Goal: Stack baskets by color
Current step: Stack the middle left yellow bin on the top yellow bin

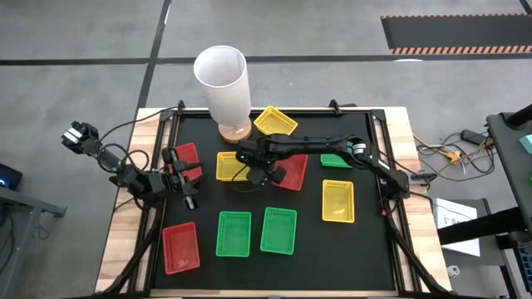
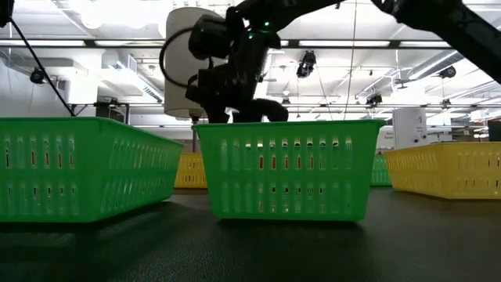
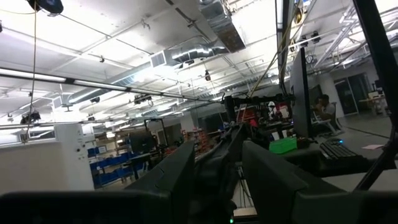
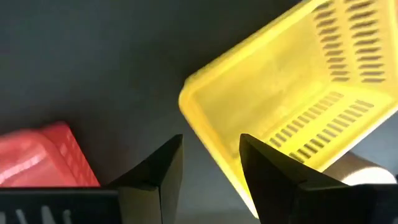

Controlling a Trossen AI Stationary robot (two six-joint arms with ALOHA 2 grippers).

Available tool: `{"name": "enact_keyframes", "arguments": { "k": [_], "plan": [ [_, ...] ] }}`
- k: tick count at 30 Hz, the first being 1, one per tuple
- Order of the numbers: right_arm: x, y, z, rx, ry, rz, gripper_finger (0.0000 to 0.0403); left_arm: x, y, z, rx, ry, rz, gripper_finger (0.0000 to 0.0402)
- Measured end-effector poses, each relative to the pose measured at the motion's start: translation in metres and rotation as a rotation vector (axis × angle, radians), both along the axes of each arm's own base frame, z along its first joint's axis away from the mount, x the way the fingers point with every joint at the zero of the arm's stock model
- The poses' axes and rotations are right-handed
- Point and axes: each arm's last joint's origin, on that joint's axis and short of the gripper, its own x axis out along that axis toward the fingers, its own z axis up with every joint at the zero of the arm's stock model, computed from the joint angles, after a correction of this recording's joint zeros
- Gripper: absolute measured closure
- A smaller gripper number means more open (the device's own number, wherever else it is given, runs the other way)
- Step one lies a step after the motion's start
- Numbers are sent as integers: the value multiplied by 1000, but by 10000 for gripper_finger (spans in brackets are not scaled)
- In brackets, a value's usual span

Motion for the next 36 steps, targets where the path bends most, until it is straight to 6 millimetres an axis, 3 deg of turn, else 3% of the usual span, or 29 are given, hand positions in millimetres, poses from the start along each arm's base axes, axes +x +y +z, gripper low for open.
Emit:
{"name": "enact_keyframes", "arguments": {
  "k": [10,17,22,30,36],
  "plan": [
    [8,-3,-24,-38,56,48,298,0,0,0,0,0,0,281],
    [7,-3,-21,-44,52,64,385,0,0,0,-1,-1,0,281],
    [7,1,-17,-46,44,73,393,0,0,0,0,0,0,281],
    [-1,19,13,-29,11,44,394,0,0,0,0,0,-1,281],
    [-18,17,46,19,-10,-89,394,0,0,0,-4,-1,-4,281]
  ]
}}
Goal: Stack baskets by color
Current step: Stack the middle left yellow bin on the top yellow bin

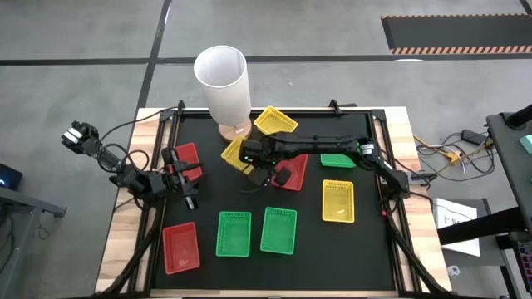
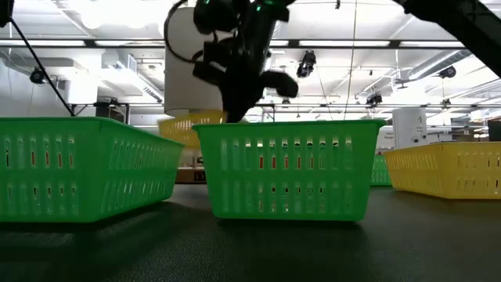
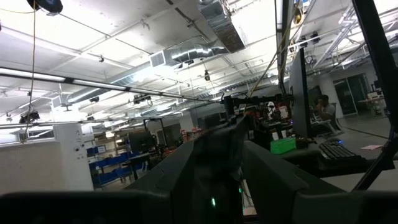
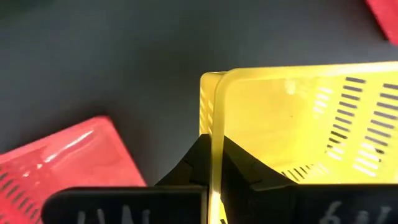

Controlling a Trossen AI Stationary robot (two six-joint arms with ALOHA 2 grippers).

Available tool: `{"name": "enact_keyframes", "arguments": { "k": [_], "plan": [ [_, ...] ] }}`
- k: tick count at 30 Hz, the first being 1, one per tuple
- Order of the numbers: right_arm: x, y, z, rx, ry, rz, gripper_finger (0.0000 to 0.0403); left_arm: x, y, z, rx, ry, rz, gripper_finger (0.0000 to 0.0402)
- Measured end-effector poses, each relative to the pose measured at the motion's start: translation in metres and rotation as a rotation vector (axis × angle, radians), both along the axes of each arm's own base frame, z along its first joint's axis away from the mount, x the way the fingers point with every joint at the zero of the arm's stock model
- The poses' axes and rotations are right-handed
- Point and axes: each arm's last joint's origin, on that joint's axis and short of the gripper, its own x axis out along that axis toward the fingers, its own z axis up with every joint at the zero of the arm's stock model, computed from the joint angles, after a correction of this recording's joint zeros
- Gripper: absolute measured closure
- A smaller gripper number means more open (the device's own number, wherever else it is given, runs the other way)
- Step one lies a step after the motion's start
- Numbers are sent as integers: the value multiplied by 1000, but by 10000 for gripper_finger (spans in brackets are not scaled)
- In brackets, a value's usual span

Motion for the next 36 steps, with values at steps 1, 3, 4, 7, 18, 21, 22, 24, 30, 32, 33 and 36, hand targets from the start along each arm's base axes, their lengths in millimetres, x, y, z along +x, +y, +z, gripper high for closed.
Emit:
{"name": "enact_keyframes", "arguments": {
  "k": [1,3,4,7,18,21,22,24,30,32,33,36],
  "plan": [
    [-4,-2,5,8,2,-15,394,0,0,0,0,0,-1,281],
    [-12,-6,16,16,9,-45,394,0,0,0,0,0,-2,281],
    [-16,-8,20,17,18,-53,394,0,0,0,1,1,-2,281],
    [-29,-15,31,28,50,-69,394,0,-1,0,1,1,-4,281],
    [-87,-57,54,70,22,-154,394,0,-1,0,1,0,-4,281],
    [-102,-73,47,53,-11,-145,394,0,-1,0,1,0,-4,281],
    [-107,-78,43,42,-19,-138,394,0,-1,0,1,0,-4,281],
    [-115,-89,35,20,-40,-142,394,0,-1,0,1,0,-4,281],
    [-131,-122,10,-66,-108,-114,394,0,-1,0,1,0,-4,281],
    [-133,-131,3,-89,-126,-107,394,0,-1,0,1,1,-4,281],
    [-134,-134,0,-94,-130,-110,394,0,-1,0,1,0,-4,281],
    [-135,-145,-7,-88,-126,-118,394,0,-1,0,1,1,-4,281]
  ]
}}
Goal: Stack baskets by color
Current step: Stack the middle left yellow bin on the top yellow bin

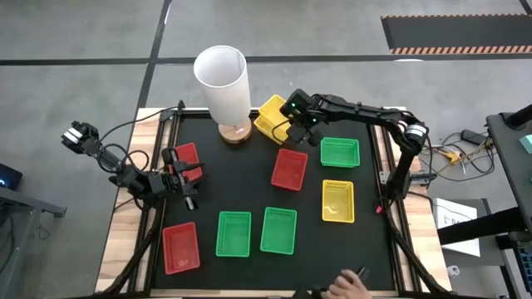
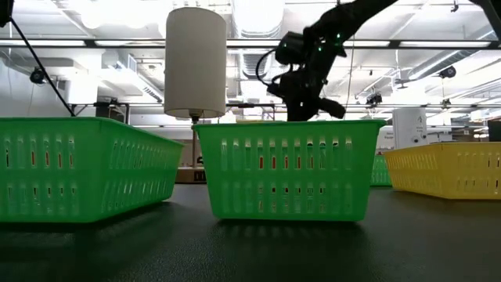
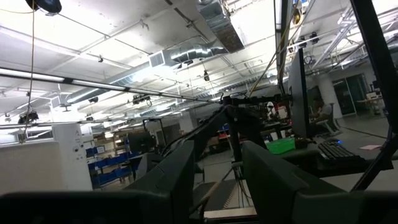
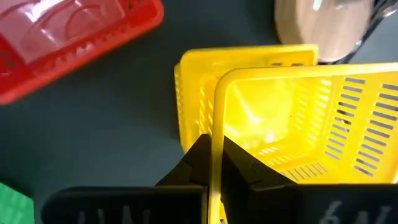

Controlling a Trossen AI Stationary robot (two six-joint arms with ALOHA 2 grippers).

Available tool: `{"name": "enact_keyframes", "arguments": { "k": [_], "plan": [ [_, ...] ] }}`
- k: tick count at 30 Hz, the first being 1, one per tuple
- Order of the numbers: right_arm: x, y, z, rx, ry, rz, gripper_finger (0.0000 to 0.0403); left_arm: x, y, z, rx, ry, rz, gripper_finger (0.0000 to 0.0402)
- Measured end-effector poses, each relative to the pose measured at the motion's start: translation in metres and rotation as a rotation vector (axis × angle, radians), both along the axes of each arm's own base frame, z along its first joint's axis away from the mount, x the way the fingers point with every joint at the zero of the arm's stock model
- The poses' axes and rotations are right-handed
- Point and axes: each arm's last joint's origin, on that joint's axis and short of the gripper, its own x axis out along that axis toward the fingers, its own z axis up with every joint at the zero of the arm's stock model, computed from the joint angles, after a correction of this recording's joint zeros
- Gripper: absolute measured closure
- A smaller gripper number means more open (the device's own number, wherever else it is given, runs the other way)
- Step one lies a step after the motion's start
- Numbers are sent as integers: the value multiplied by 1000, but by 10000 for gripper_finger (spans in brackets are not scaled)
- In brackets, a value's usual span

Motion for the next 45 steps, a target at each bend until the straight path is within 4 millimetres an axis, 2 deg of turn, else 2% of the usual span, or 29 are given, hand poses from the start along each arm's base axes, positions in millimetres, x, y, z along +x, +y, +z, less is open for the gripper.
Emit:
{"name": "enact_keyframes", "arguments": {
  "k": [17,29,39,45],
  "plan": [
    [10,-11,-29,30,25,42,394,0,0,0,2,1,1,281],
    [11,-12,-36,24,53,27,391,0,0,0,3,1,2,281],
    [13,-13,-36,13,39,25,323,0,0,0,2,0,1,281],
    [13,-12,-34,42,19,-59,292,0,0,0,2,1,2,281]
  ]
}}
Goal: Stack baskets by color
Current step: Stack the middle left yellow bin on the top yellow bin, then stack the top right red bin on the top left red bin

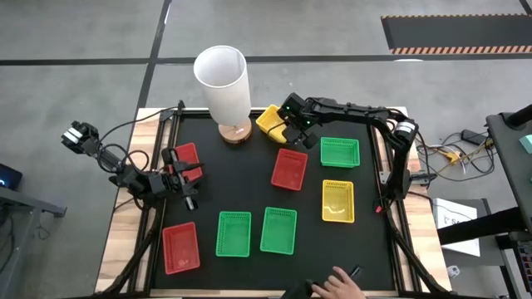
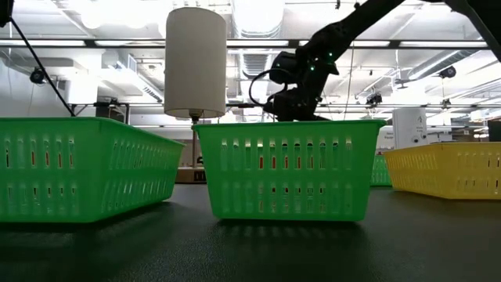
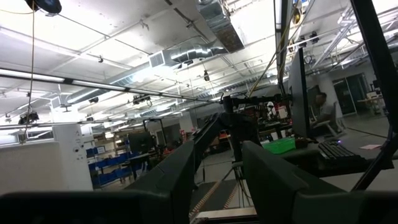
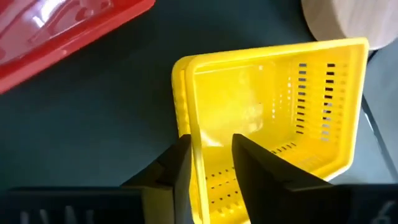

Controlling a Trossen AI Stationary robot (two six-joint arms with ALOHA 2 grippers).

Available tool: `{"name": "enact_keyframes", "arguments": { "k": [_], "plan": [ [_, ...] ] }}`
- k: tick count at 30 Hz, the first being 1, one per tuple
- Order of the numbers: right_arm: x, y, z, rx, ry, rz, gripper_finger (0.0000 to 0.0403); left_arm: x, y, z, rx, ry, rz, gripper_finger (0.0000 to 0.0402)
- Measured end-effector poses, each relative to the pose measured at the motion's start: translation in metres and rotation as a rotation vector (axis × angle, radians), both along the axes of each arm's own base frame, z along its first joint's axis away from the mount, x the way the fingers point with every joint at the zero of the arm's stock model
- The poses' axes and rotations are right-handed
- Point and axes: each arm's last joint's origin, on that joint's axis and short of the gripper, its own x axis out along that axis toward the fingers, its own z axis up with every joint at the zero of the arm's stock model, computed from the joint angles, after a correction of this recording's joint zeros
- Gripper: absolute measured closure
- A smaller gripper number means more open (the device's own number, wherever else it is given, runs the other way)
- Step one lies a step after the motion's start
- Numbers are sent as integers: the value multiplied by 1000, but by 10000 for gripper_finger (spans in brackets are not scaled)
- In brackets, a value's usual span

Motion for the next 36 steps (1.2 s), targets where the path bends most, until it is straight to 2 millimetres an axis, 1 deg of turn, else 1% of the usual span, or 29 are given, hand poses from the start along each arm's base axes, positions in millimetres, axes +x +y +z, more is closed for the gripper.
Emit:
{"name": "enact_keyframes", "arguments": {
  "k": [5,9,13,18,24,29,33,36],
  "plan": [
    [-1,4,7,-41,11,-38,278,0,0,0,0,0,0,281],
    [-1,14,18,-48,4,-18,276,0,0,0,0,0,0,281],
    [-4,26,30,-43,-3,-19,282,0,0,0,0,0,0,281],
    [-5,46,49,36,-82,-175,306,0,0,0,-1,-1,-1,281],
    [-8,84,76,209,-203,-424,349,1,-1,-1,1,6,-2,281],
    [-12,129,93,348,-219,-469,376,3,-2,-2,3,9,-2,281],
    [-15,168,101,435,-207,-477,391,3,-2,-1,-2,5,-4,281],
    [-14,194,103,506,-207,-520,394,4,-3,-1,-2,6,-4,281]
  ]
}}
